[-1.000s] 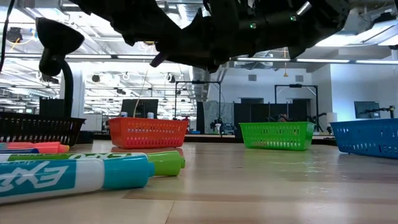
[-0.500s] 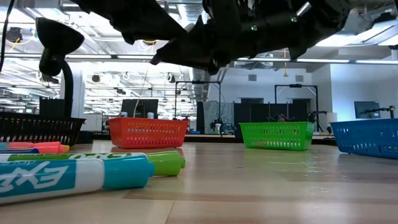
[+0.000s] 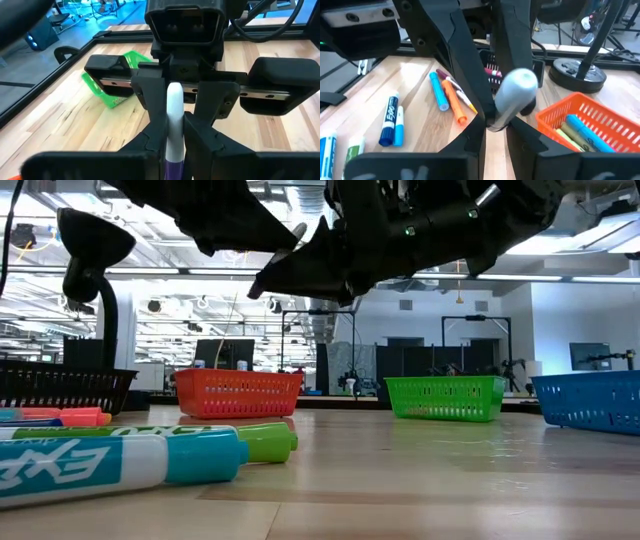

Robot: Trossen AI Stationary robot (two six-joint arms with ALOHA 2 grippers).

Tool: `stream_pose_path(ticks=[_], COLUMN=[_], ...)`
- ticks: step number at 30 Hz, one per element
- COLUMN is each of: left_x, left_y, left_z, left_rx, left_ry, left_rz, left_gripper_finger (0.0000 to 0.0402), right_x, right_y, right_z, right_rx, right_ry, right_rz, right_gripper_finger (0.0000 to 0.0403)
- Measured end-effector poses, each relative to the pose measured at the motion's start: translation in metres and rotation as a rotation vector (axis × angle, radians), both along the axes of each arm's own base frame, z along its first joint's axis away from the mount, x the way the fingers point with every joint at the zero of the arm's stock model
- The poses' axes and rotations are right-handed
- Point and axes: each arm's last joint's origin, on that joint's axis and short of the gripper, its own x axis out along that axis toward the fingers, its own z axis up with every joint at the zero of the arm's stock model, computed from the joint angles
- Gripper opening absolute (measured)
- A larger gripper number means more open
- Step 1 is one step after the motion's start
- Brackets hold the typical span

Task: Pick & Place Markers
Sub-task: Put the violet pen into the green bin

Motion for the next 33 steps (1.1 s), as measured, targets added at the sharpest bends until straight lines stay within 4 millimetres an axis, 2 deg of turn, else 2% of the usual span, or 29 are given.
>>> stream_pose_path(ticks=[4,12,15,19,24,29,33], left_x=[0.0,0.0,0.0,0.0,0.0,0.0,0.0], left_y=[0.0,0.0,0.0,0.0,-0.001,-0.001,-0.001], left_z=[0.001,0.001,0.001,0.001,0.001,0.002,0.002], left_rx=[-0.002,-0.007,-0.008,-0.005,-0.006,-0.007,-0.008], left_ry=[-0.008,-0.009,-0.009,-0.008,-0.01,-0.012,-0.015], left_rz=[0.003,0.005,0.005,0.004,0.0,0.0,0.0], left_gripper_finger=[0.0072,0.014,0.0155,0.0164,0.0166,0.0166,0.0166], right_x=[0.0,-0.002,-0.009,-0.032,-0.074,-0.112,-0.124], right_y=[0.0,-0.002,-0.011,-0.027,-0.046,-0.063,-0.074], right_z=[-0.001,-0.003,0.006,0.028,0.052,0.047,0.033], right_rx=[-0.003,0.041,0.058,0.089,0.068,0.036,0.01], right_ry=[0.013,0.057,0.137,0.288,0.488,0.65,0.688], right_rz=[-0.001,-0.023,-0.064,-0.193,-0.417,-0.695,-0.807], right_gripper_finger=[0.0054,0.0055,0.0055,0.0055,0.0056,0.0056,0.0056])
